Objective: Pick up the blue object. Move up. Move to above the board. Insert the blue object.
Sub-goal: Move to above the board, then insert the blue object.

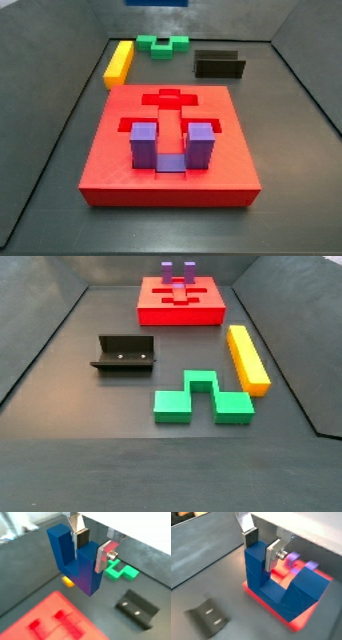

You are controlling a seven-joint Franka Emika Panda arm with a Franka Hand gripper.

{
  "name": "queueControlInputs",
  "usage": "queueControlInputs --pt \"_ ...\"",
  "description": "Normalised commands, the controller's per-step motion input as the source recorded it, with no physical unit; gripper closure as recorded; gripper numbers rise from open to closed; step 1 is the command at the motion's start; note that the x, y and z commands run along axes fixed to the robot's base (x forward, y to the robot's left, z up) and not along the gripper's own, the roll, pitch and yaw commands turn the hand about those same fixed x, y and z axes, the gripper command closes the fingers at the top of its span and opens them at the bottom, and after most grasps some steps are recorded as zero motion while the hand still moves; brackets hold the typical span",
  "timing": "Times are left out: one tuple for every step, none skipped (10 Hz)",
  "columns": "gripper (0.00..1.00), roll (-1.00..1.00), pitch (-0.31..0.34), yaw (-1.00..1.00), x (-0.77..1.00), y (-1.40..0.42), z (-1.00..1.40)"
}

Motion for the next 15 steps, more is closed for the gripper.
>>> queueControlInputs --pt "1.00 0.06 0.198 -0.03 -0.24 -1.40 0.38" --pt "1.00 0.02 0.176 -0.02 -0.21 -1.40 0.37" --pt "1.00 0.01 0.139 0.00 -0.08 -0.67 0.19" --pt "1.00 0.00 0.131 0.01 -0.02 -0.42 0.12" --pt "1.00 -0.01 0.126 0.01 0.03 -0.22 0.06" --pt "1.00 0.00 0.000 0.00 0.00 0.00 -0.15" --pt "1.00 0.00 0.000 0.00 0.00 0.00 -0.15" --pt "1.00 0.00 0.000 0.00 0.04 0.00 -0.17" --pt "1.00 -0.01 -0.026 0.00 0.36 0.00 -0.25" --pt "1.00 -0.05 -0.074 0.03 0.68 0.08 -0.35" --pt "1.00 -0.07 -0.114 0.05 0.89 0.16 -0.36" --pt "1.00 -0.07 -0.123 0.07 0.93 0.20 -0.35" --pt "1.00 -0.02 -0.090 0.12 0.89 0.27 -0.35" --pt "1.00 0.00 -0.021 0.14 0.86 0.35 -0.32" --pt "1.00 0.05 0.000 0.15 0.79 0.36 -0.37"
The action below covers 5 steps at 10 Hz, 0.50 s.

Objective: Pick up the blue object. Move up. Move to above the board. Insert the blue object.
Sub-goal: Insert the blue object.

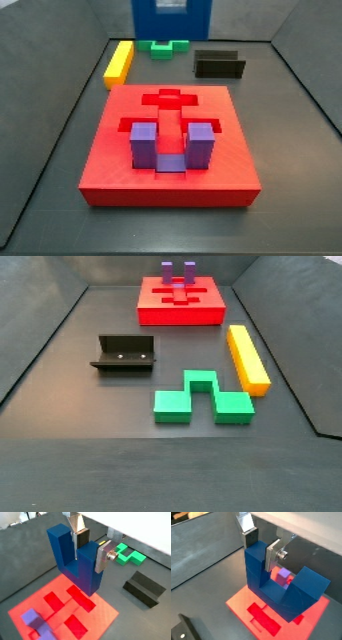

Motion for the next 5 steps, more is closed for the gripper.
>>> queueControlInputs --pt "1.00 0.07 0.000 0.12 0.51 0.21 -0.67" --pt "1.00 0.08 -0.003 0.10 0.32 0.11 -0.84" --pt "1.00 0.14 0.000 0.12 0.15 0.02 -0.81" --pt "1.00 0.17 0.001 0.11 0.00 0.00 -0.84" --pt "1.00 0.15 0.041 0.04 0.00 0.00 -0.80"
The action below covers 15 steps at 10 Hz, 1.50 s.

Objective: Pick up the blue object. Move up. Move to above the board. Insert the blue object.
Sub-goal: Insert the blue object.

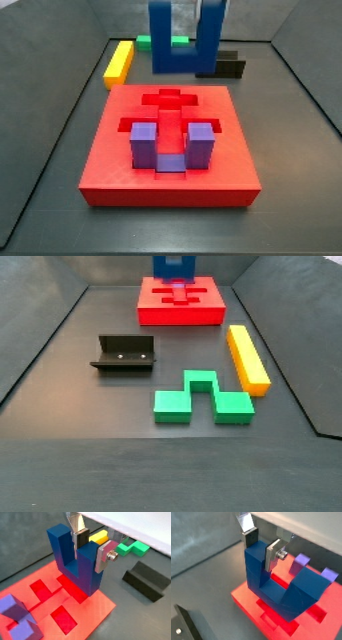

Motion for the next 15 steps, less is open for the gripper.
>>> queueControlInputs --pt "1.00 0.13 0.044 0.01 0.00 0.00 -0.72" --pt "1.00 0.09 0.064 0.00 0.00 0.00 -0.57" --pt "1.00 0.00 0.051 0.00 -0.11 0.00 -0.32" --pt "1.00 -0.06 0.000 0.00 -0.19 -0.06 -0.21" --pt "1.00 -0.06 0.000 -0.02 -0.24 -0.08 -0.18" --pt "1.00 -0.03 0.000 -0.04 -0.24 -0.06 -0.18" --pt "1.00 -0.04 0.000 0.00 -0.06 -0.05 -0.17" --pt "1.00 -0.03 0.000 0.00 0.18 0.00 -0.14" --pt "1.00 -0.04 -0.010 0.01 0.38 0.00 -0.13" --pt "1.00 -0.03 -0.007 0.04 0.41 0.00 -0.13" --pt "1.00 0.00 0.000 0.04 0.31 0.00 -0.17" --pt "1.00 0.00 0.000 0.00 0.10 0.00 -0.17" --pt "1.00 -0.01 0.000 0.00 0.00 0.00 -0.20" --pt "1.00 -0.13 0.000 0.00 -0.06 0.00 -0.20" --pt "1.00 -0.32 -0.043 0.00 -0.12 0.08 -0.26"
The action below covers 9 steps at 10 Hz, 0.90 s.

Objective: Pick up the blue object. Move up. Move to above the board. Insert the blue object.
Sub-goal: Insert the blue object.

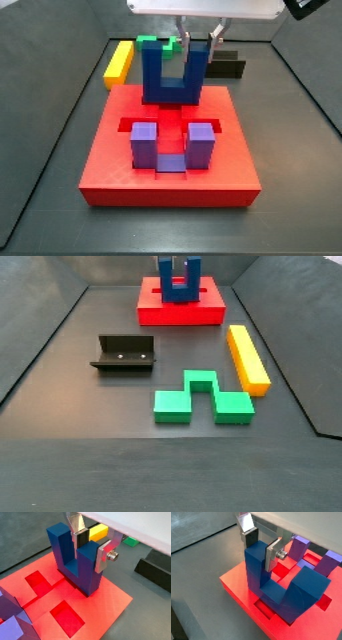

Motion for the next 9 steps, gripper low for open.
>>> queueControlInputs --pt "1.00 -0.30 -0.050 0.00 -0.03 0.07 -0.23" --pt "1.00 -0.25 -0.044 0.00 -0.03 0.04 -0.20" --pt "1.00 -0.24 -0.044 0.00 -0.06 0.01 -0.21" --pt "1.00 -0.22 -0.037 0.00 -0.05 0.00 -0.19" --pt "1.00 -0.17 -0.009 -0.02 -0.07 0.00 -0.13" --pt "1.00 -0.16 -0.040 -0.07 -0.25 0.00 -0.05" --pt "1.00 -0.15 -0.046 -0.03 -0.10 0.00 -0.05" --pt "1.00 -0.16 -0.034 -0.01 -0.04 0.02 -0.01" --pt "1.00 -0.20 -0.030 -0.01 -0.03 0.05 0.00"
